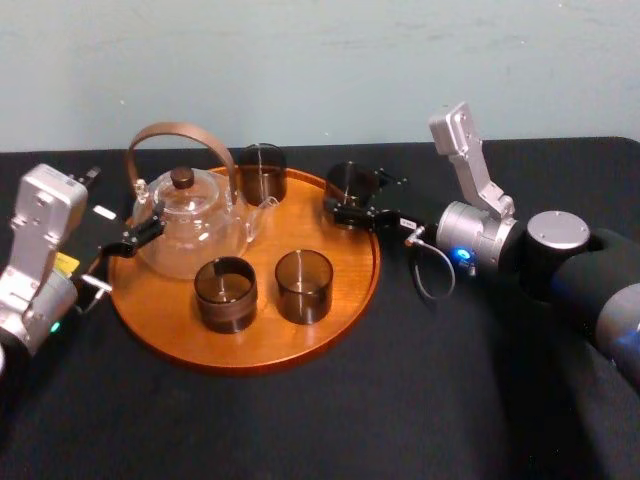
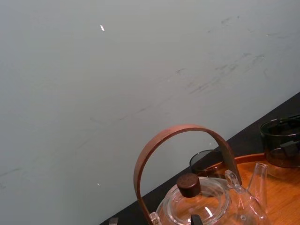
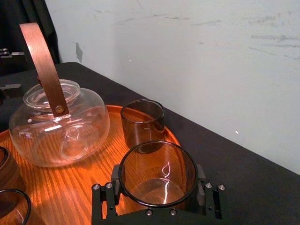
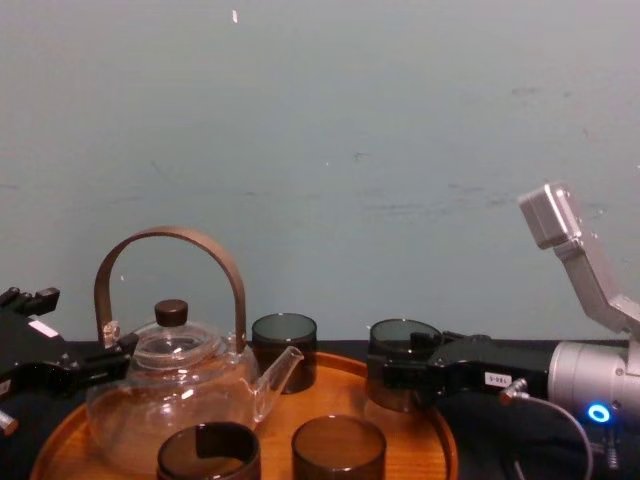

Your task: Pick up the glass from the table and place it on the tray.

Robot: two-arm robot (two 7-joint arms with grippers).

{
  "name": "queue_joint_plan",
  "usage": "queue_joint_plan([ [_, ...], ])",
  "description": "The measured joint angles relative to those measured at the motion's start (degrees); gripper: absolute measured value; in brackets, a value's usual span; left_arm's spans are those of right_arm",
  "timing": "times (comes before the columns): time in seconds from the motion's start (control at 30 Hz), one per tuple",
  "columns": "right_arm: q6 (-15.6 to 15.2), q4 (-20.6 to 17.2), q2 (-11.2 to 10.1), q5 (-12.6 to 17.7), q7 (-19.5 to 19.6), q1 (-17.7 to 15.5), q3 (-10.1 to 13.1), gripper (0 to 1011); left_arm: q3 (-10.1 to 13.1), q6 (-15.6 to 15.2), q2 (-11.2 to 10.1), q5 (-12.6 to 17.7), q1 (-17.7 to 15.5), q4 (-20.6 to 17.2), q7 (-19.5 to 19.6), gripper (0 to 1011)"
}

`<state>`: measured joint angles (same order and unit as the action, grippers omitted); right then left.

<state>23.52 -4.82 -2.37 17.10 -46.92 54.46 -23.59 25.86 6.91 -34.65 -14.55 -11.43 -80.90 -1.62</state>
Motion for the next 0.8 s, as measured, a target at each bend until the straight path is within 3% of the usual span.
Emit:
queue_joint_plan([
  [0.8, -0.65, -1.29, -0.24, -0.62, 0.21, -0.62, 0.6, 907, 0.0, 0.0, 0.0, 0.0, 0.0, 0.0, 0.0, 1001],
])
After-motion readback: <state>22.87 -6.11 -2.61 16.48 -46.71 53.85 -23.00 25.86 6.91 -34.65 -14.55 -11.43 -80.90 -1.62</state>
